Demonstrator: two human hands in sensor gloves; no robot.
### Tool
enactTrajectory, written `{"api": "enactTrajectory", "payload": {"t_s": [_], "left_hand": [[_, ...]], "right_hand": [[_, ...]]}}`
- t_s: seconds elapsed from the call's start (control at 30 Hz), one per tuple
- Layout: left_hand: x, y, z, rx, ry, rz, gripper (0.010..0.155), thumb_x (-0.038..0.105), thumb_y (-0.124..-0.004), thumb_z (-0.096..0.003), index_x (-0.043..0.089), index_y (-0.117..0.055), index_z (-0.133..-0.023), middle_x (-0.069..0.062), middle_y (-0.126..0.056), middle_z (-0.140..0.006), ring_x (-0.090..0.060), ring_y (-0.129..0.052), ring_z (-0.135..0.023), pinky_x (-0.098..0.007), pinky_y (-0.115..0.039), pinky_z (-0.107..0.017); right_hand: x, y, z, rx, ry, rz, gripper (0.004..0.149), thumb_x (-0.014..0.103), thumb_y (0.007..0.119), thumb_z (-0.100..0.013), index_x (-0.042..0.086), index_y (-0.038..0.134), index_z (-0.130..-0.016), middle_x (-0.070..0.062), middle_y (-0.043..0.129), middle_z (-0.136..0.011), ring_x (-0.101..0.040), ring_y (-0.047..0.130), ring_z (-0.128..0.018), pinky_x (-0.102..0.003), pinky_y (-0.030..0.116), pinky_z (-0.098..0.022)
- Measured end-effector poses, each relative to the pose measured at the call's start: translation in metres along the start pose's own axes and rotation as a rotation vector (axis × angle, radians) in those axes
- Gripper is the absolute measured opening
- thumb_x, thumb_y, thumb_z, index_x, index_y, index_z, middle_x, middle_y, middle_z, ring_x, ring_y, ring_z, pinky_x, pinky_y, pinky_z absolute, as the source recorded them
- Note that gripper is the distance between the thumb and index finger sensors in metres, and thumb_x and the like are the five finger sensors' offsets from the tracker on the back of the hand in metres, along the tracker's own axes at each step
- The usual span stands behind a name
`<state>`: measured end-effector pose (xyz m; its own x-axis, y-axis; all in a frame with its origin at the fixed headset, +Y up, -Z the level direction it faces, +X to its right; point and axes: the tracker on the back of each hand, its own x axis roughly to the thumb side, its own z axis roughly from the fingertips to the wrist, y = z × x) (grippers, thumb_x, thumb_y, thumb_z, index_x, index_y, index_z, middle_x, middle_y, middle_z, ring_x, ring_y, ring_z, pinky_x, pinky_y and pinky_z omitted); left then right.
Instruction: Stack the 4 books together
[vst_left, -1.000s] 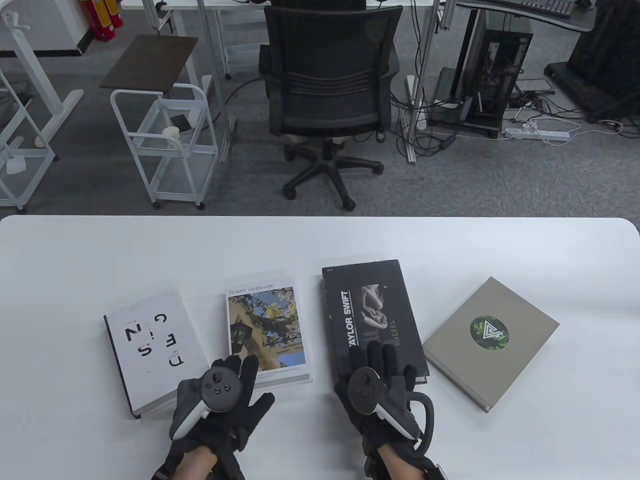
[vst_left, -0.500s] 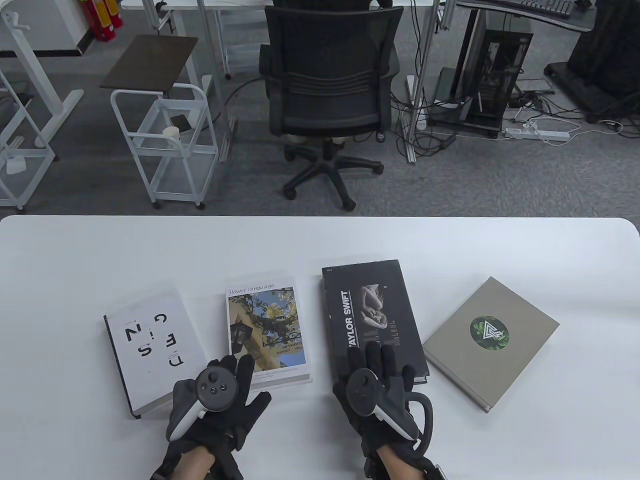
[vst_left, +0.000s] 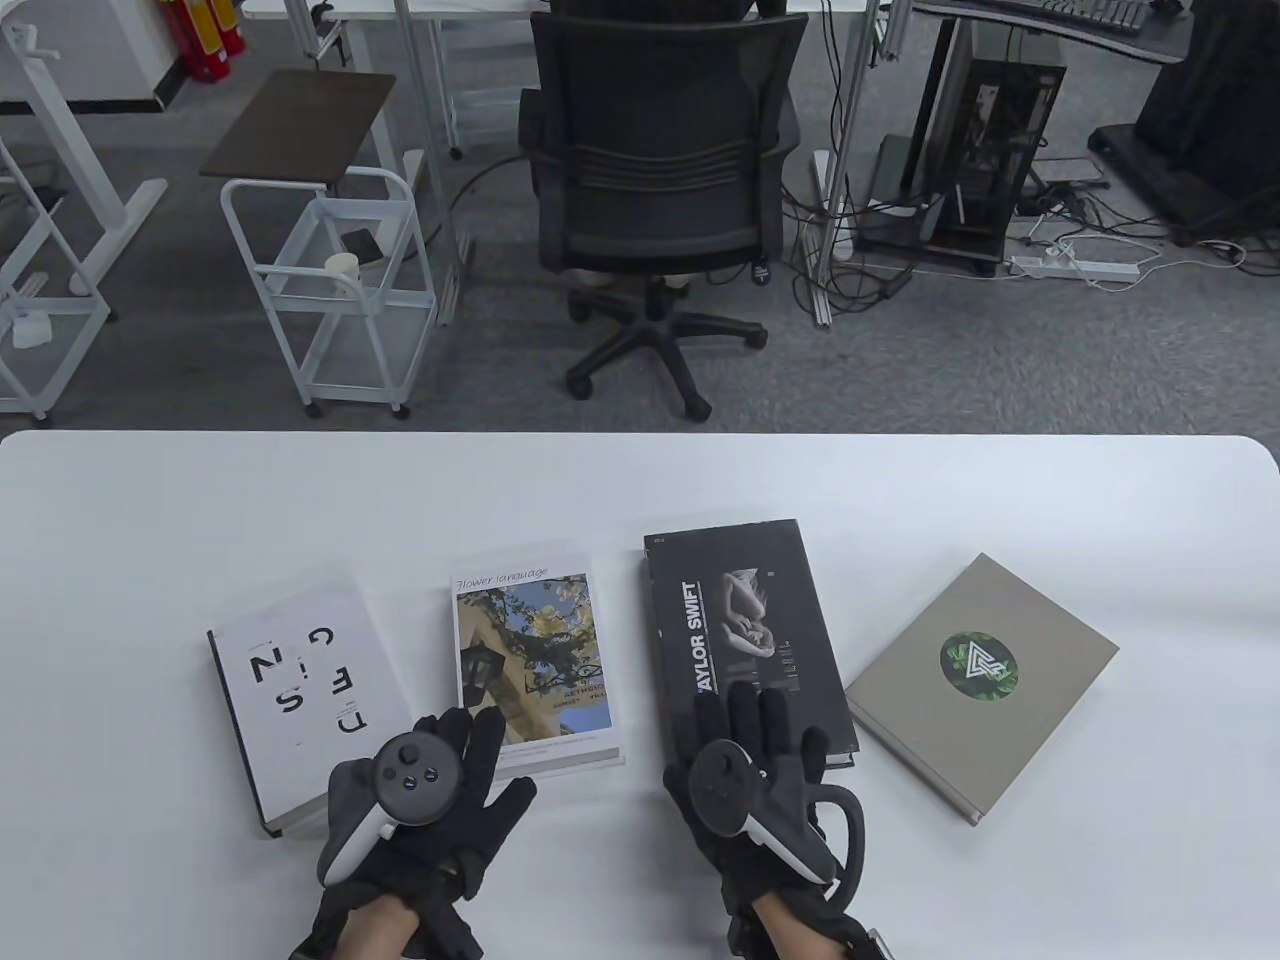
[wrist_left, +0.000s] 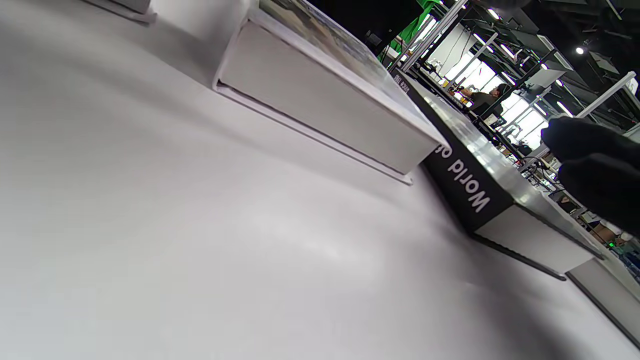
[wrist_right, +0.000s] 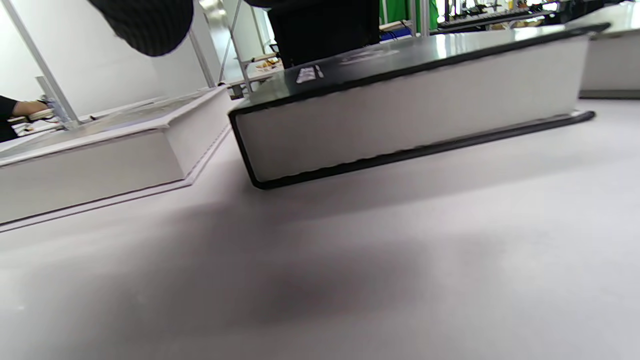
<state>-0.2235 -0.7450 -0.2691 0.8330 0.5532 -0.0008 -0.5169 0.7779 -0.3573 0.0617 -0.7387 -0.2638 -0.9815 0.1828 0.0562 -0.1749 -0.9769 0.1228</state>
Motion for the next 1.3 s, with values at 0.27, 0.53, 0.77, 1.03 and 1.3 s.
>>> {"api": "enactTrajectory", "payload": {"t_s": [0.27, 0.53, 0.77, 1.03, 1.3], "left_hand": [[-0.011, 0.016, 0.008, 0.036, 0.043, 0.066, 0.078, 0.061, -0.056, -0.0487, 0.032, -0.017, -0.110, -0.006, -0.006, -0.113, -0.037, -0.001, -0.105, -0.063, -0.010, -0.072], [-0.025, 0.028, 0.011, 0.061, 0.076, 0.138, 0.077, 0.059, -0.057, -0.0497, 0.031, -0.017, -0.110, -0.006, -0.007, -0.113, -0.037, -0.001, -0.104, -0.063, -0.010, -0.072], [-0.030, 0.033, 0.011, 0.074, 0.086, 0.167, 0.076, 0.057, -0.058, -0.0506, 0.029, -0.018, -0.110, -0.006, -0.007, -0.113, -0.037, -0.001, -0.104, -0.063, -0.010, -0.072], [-0.033, 0.035, 0.007, 0.064, 0.094, 0.185, 0.076, 0.056, -0.058, -0.0507, 0.029, -0.018, -0.110, -0.006, -0.007, -0.112, -0.037, -0.001, -0.104, -0.063, -0.009, -0.072], [-0.033, 0.035, 0.008, 0.052, 0.092, 0.197, 0.077, 0.057, -0.057, -0.0505, 0.029, -0.017, -0.110, -0.007, -0.007, -0.112, -0.037, -0.001, -0.104, -0.063, -0.010, -0.072]], "right_hand": [[0.041, -0.012, 0.002, -0.062, -0.158, 0.052, 0.072, 0.058, 0.058, -0.063, 0.021, 0.031, -0.118, -0.017, 0.038, -0.120, -0.043, 0.045, -0.108, -0.062, 0.054, -0.076], [0.085, -0.003, -0.020, 0.046, -0.139, 0.100, 0.073, 0.060, 0.055, -0.063, 0.023, 0.024, -0.118, -0.012, 0.029, -0.122, -0.038, 0.028, -0.112, -0.066, 0.040, -0.081], [0.101, 0.014, -0.034, 0.132, -0.107, 0.145, 0.071, 0.062, 0.051, -0.064, 0.029, 0.020, -0.118, -0.008, 0.023, -0.123, -0.033, 0.015, -0.112, -0.068, 0.029, -0.082], [0.106, 0.028, -0.047, 0.181, -0.087, 0.171, 0.068, 0.060, 0.048, -0.064, 0.032, 0.015, -0.117, -0.003, 0.020, -0.123, -0.026, 0.006, -0.110, -0.064, 0.017, -0.082], [0.108, 0.035, -0.046, 0.209, -0.097, 0.236, 0.064, 0.058, 0.048, -0.064, 0.032, 0.022, -0.117, -0.003, 0.023, -0.123, -0.029, 0.012, -0.111, -0.065, 0.027, -0.083]]}}
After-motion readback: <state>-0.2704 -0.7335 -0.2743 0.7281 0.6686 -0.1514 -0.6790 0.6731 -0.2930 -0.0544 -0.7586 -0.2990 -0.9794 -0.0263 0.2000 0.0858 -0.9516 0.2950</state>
